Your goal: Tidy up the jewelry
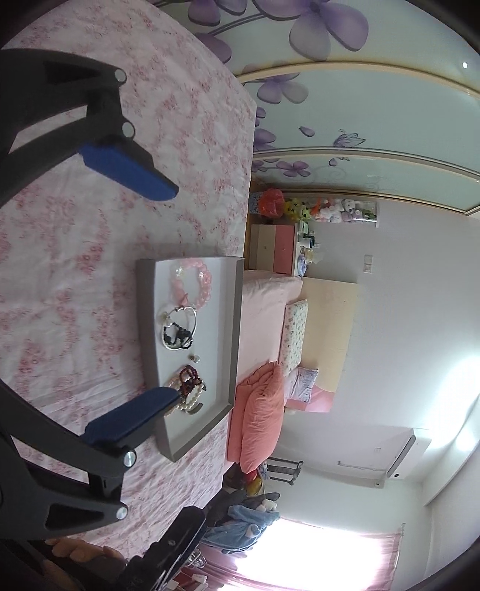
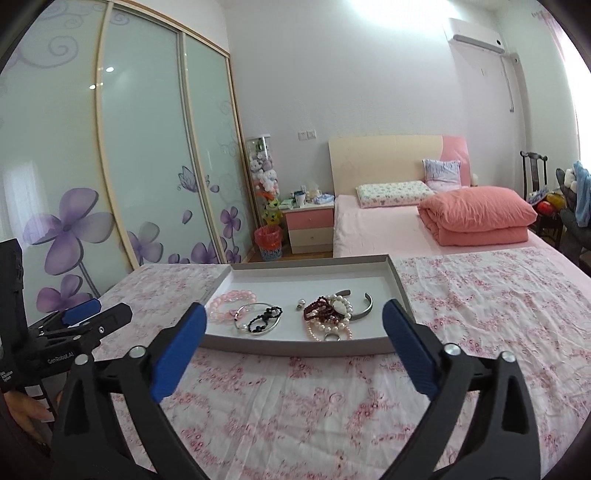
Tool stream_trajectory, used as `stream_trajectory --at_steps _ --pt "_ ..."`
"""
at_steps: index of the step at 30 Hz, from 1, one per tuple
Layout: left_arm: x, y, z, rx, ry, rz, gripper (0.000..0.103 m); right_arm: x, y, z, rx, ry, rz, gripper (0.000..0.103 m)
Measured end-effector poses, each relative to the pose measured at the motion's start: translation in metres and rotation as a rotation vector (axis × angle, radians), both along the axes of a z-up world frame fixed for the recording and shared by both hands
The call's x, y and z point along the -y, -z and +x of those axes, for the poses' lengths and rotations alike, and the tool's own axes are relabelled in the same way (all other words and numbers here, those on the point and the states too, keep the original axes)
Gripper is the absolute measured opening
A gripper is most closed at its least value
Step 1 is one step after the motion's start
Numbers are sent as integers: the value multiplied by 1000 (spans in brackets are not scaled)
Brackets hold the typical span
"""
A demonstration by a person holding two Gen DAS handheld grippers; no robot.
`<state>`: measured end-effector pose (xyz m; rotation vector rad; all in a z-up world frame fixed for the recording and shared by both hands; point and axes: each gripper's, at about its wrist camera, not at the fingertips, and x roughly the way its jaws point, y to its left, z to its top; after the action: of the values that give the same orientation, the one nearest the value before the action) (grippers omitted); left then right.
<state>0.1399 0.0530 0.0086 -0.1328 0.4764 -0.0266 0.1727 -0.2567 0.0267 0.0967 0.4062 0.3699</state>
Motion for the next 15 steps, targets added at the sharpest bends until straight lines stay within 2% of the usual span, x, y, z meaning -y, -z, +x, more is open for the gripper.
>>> stream_trajectory --at_steps 1,7,15 --pt "1 0 -4 7 4 0 99 -1 0 -4 8 0 -4 101" --pt "12 -2 -28 62 -8 71 99 -4 5 -22 22 3 -43 101" --pt "25 2 -50 87 -2 110 99 8 16 -31 -11 22 2 101"
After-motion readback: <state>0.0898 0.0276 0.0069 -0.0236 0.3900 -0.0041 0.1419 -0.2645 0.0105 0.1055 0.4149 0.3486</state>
